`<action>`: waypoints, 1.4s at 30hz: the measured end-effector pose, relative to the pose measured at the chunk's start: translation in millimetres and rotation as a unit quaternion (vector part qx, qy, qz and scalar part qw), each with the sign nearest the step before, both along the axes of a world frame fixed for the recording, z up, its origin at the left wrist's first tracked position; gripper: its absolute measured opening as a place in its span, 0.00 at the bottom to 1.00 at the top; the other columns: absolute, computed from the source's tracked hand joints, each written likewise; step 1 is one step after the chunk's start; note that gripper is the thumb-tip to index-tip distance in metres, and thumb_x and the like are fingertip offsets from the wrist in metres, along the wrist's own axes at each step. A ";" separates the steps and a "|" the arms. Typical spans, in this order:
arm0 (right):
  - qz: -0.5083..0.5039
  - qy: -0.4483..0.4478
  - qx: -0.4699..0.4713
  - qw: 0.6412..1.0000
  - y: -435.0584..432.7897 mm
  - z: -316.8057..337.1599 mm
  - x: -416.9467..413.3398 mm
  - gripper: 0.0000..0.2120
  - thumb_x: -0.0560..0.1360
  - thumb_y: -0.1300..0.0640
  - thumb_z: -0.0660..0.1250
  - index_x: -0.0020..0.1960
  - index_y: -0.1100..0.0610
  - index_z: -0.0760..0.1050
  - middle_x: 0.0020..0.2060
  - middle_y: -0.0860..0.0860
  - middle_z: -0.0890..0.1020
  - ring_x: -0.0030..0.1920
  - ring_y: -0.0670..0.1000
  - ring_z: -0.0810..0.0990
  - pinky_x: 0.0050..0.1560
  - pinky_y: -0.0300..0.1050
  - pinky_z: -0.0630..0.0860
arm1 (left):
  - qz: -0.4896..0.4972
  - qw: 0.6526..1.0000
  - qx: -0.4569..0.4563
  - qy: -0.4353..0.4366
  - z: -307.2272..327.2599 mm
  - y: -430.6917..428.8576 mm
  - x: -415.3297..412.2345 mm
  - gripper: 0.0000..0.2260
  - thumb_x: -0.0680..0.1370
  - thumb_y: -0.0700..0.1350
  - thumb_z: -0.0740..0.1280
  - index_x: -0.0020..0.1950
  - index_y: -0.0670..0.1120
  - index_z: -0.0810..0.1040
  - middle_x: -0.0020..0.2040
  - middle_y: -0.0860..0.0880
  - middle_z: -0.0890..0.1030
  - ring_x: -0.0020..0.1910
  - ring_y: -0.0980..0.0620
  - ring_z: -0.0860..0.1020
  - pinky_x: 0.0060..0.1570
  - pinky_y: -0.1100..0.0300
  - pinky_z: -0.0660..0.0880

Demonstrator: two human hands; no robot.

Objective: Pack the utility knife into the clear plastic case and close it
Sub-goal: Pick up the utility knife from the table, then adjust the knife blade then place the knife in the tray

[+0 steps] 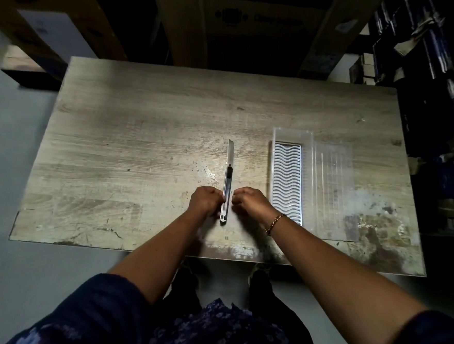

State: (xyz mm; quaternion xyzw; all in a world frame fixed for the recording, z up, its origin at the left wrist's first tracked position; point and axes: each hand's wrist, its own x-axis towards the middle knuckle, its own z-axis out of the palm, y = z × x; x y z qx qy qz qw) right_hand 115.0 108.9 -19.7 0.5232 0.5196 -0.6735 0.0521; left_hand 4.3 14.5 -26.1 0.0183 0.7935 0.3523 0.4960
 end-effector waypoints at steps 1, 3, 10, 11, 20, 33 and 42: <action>-0.003 0.001 -0.007 1.000 0.9 0.7 0.1 0.05 0.75 0.65 0.66 0.44 0.57 0.78 0.41 0.56 0.80 0.42 0.55 0.79 0.48 0.50 0.78 | 0.012 1.000 0.006 -0.016 3.1 0.2 0.6 0.08 0.74 0.34 0.73 0.36 0.43 0.80 0.32 0.43 0.79 0.27 0.48 0.76 0.29 0.56 0.80; -0.009 0.003 -0.017 1.000 2.5 3.0 -0.2 0.06 0.76 0.65 0.65 0.44 0.56 0.77 0.40 0.56 0.80 0.40 0.55 0.79 0.42 0.47 0.75 | 0.031 0.998 0.020 -0.045 8.8 0.2 1.0 0.07 0.75 0.33 0.72 0.38 0.41 0.80 0.34 0.41 0.79 0.28 0.48 0.76 0.26 0.56 0.80; -0.048 0.028 -0.049 0.997 8.3 14.5 -4.4 0.06 0.78 0.64 0.61 0.44 0.58 0.76 0.38 0.55 0.79 0.35 0.53 0.79 0.34 0.43 0.71 | 0.073 0.991 0.056 -0.100 18.7 -4.8 0.9 0.05 0.76 0.34 0.70 0.42 0.42 0.82 0.39 0.42 0.84 0.35 0.49 0.82 0.35 0.57 0.83; -0.057 0.027 -0.054 0.997 9.7 14.1 -5.7 0.06 0.78 0.63 0.62 0.43 0.57 0.76 0.38 0.54 0.79 0.34 0.52 0.79 0.34 0.43 0.72 | 0.073 0.990 0.059 -0.107 19.7 -5.7 1.0 0.04 0.76 0.35 0.70 0.43 0.42 0.83 0.42 0.41 0.86 0.38 0.48 0.83 0.40 0.54 0.84; -0.139 0.066 -0.118 0.981 25.7 32.0 -17.1 0.06 0.77 0.57 0.63 0.44 0.56 0.77 0.41 0.52 0.82 0.38 0.50 0.79 0.43 0.46 0.77 | 0.073 0.981 0.114 -0.142 43.5 -7.8 9.5 0.03 0.76 0.36 0.72 0.47 0.43 0.83 0.38 0.48 0.85 0.36 0.51 0.83 0.33 0.60 0.80; -0.133 0.124 -0.031 0.983 47.1 52.8 -28.6 0.09 0.75 0.52 0.70 0.51 0.56 0.80 0.47 0.56 0.87 0.47 0.54 0.85 0.40 0.42 0.74 | 0.078 0.973 0.163 -0.146 50.8 2.5 11.3 0.12 0.74 0.36 0.74 0.57 0.38 0.84 0.45 0.45 0.86 0.40 0.50 0.85 0.37 0.59 0.82; -0.099 0.153 -0.014 0.983 48.7 61.7 -29.1 0.07 0.77 0.57 0.69 0.54 0.57 0.80 0.46 0.50 0.86 0.43 0.48 0.82 0.47 0.45 0.76 | 0.077 0.970 0.180 -0.145 52.2 6.9 4.1 0.12 0.75 0.37 0.73 0.58 0.39 0.83 0.45 0.47 0.86 0.44 0.50 0.84 0.42 0.55 0.83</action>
